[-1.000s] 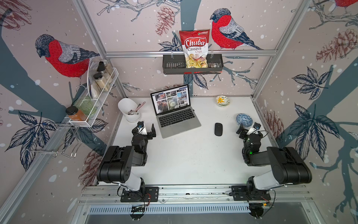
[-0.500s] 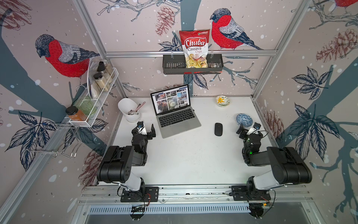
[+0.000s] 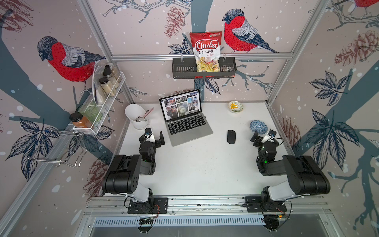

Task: Remove the wireless mouse receiver from the laptop
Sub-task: Pick up the mouse from the center of the board.

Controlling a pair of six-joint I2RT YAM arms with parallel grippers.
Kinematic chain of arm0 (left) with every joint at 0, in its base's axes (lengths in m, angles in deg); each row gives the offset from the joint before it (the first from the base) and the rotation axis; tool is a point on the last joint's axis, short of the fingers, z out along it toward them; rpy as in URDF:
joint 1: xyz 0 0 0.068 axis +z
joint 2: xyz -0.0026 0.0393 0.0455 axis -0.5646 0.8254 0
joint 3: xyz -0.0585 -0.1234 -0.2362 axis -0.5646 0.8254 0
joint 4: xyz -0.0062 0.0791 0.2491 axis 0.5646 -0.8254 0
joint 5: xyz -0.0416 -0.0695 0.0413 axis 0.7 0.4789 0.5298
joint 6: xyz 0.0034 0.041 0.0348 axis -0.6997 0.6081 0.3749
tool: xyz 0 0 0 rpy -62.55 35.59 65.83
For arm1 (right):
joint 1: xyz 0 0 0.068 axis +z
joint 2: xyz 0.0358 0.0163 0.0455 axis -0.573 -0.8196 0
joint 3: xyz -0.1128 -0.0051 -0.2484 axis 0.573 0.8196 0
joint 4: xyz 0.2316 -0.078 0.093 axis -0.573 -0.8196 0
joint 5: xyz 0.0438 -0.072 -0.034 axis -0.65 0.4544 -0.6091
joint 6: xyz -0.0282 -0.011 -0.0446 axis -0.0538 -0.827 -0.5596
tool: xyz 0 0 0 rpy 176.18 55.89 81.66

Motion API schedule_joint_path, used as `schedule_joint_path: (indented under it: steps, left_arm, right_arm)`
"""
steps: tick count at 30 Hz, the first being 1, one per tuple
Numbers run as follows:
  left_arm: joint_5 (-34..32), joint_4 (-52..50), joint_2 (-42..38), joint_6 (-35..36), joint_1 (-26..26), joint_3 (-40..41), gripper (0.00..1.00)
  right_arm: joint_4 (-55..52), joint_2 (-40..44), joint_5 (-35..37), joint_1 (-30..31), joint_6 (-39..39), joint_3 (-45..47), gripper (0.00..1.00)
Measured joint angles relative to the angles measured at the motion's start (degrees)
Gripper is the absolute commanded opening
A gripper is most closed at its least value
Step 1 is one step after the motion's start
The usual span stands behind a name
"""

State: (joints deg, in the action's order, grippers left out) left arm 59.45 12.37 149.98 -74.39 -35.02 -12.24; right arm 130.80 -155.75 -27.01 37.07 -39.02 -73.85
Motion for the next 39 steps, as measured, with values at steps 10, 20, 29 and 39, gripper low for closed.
schedule_joint_path:
  steps: [10,20,29,39]
  left_arm:
    - [-11.4,-33.0,-11.5,-2.6,-7.0,-24.6,0.98]
    - [-23.3,-75.8,-9.0,-14.7,-17.3,-50.9,0.98]
    - [-22.5,-92.7,-9.7,-23.4,-18.4,-51.0,0.98]
    - [-18.2,-101.0,-8.4,-30.2,-19.3,-51.0,0.98]
  right_arm:
    - [-43.9,1.9,8.7,11.4,2.6,-33.1,0.96]
    - [-96.0,-19.3,12.1,24.9,20.9,-65.9,1.0]
    - [-102.9,-19.7,3.3,25.8,24.0,-64.7,1.0]
    - [-103.0,-18.7,-3.7,24.9,23.1,-58.0,1.0]
